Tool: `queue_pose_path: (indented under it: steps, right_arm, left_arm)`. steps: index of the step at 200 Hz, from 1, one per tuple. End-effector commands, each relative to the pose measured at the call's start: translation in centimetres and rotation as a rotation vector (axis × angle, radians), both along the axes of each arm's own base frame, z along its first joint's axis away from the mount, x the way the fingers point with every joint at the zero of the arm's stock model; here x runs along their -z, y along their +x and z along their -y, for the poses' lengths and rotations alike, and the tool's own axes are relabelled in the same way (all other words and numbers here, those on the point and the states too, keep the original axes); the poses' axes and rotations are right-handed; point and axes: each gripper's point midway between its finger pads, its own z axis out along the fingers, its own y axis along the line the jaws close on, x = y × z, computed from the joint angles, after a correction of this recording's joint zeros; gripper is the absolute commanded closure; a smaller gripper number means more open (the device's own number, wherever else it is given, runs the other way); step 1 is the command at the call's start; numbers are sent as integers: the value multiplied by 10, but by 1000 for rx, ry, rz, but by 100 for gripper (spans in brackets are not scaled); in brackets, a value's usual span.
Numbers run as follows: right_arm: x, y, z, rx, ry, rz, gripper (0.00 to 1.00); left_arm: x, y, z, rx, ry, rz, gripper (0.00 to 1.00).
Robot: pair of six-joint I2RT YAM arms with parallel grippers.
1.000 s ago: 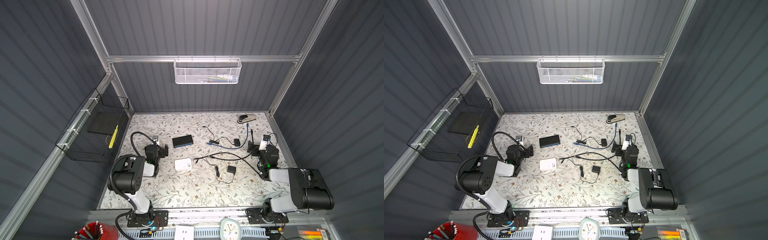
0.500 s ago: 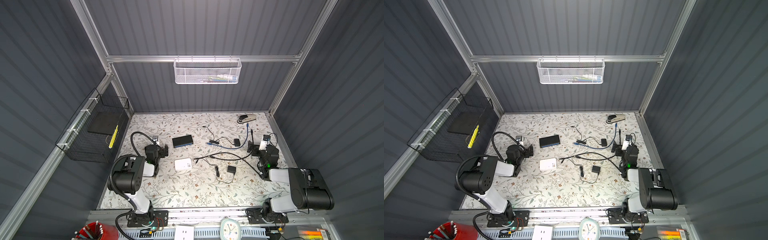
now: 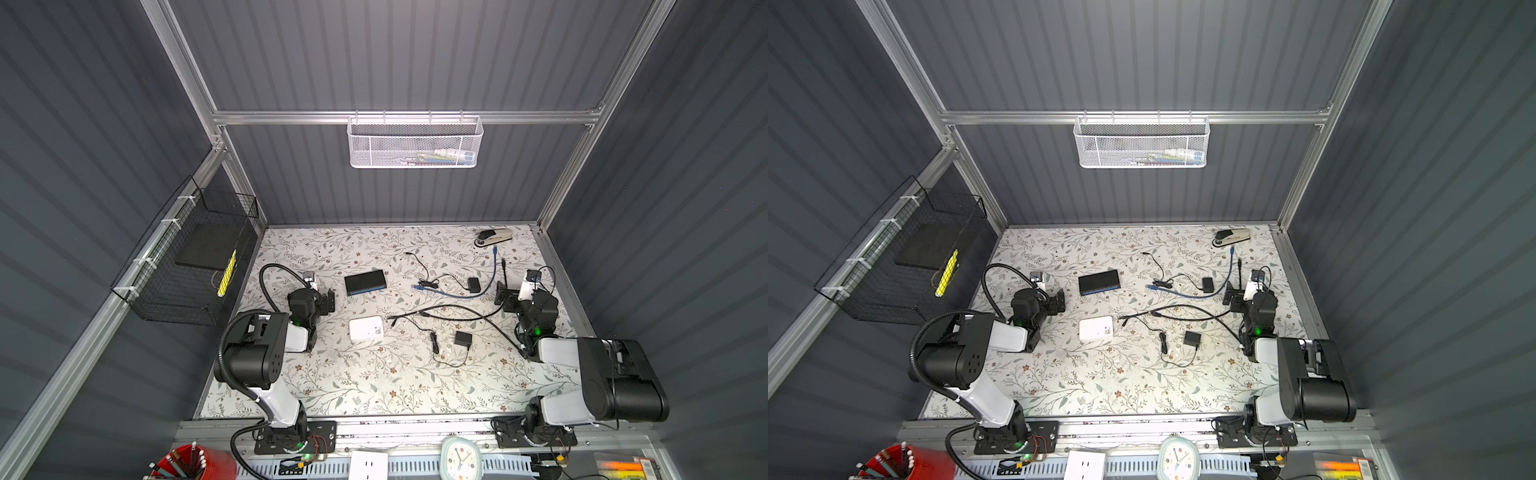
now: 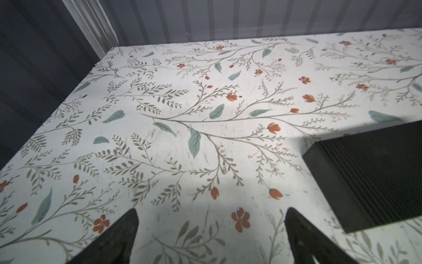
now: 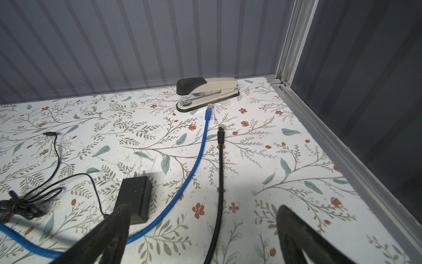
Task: Insert the plug into the switch port
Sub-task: 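Move the left gripper toward the white switch while the right gripper nears the cables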
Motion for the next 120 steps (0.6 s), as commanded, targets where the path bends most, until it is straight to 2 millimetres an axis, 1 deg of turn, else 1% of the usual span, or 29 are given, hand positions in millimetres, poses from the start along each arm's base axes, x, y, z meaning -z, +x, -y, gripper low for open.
queue_pose_path:
  steps: [1,2,4,5,8,14,18,21,23,26,30,40,48,58,74,81,87,97,100,104,107,120]
  right_arm:
    - [-50,-17,9,71,48,64,1]
    - [-55,-17,10,79,56,75,1]
    - [-57,-20,12,93,69,57,1]
    - [-62,-21,12,95,75,63,1]
    - [-61,-26,13,107,90,29,1]
    - [-73,-31,13,120,114,13,1]
    - [-77,-36,13,125,130,-8,1]
    - [-81,-39,12,123,143,-20,1]
    - [-88,-40,12,123,151,-16,1]
    - [-88,-45,11,123,164,-39,1]
    - [-94,-49,9,118,184,-51,1]
    - [-104,-58,3,112,250,-69,1]
    - [-107,-63,-1,109,327,-64,1]
    - [-114,-66,-14,49,431,-31,1]
    - [-116,-66,-31,-26,608,14,1]
    - [-116,-64,-38,-55,677,6,1]
    - [-111,-62,-44,-70,726,-28,1]
    - [-106,-60,-54,-99,771,-95,1]
    - [-104,-60,-62,-137,785,-128,1]
    - [-103,-60,-66,-156,792,-151,1]
    - [-103,-60,-70,-174,797,-169,1]
    - [-100,-60,-79,-200,800,-220,1]
  left_arm:
    - [-45,9,-12,-67,18,-69,0]
    - [-47,9,-12,-65,17,-71,0]
    - [-53,9,-10,-57,14,-71,0]
    - [-56,10,-10,-56,13,-68,0]
    - [-66,11,-8,-44,6,-59,0]
    - [-80,10,-2,-20,-15,-57,0]
    - [-93,11,2,-5,-36,-47,0]
    - [-97,10,3,-2,-50,-56,0]
    - [-103,10,4,0,-61,-53,0]
    - [-110,11,6,4,-78,-53,0]
    - [-120,12,10,7,-106,-53,0]
    - [-138,13,16,0,-200,-59,0]
    - [-152,16,24,5,-288,-67,0]
    - [-163,18,39,38,-394,-90,0]
    - [-174,22,63,87,-584,-125,0]
    - [-177,22,72,106,-659,-144,0]
    - [-178,21,79,116,-716,-162,0]
    - [-173,18,85,99,-791,-212,0]
    - [-171,16,86,91,-801,-226,0]
    - [-168,14,86,74,-816,-249,0]
    - [-166,9,91,88,-835,-279,0]
    - [-156,-4,97,62,-841,-357,0]
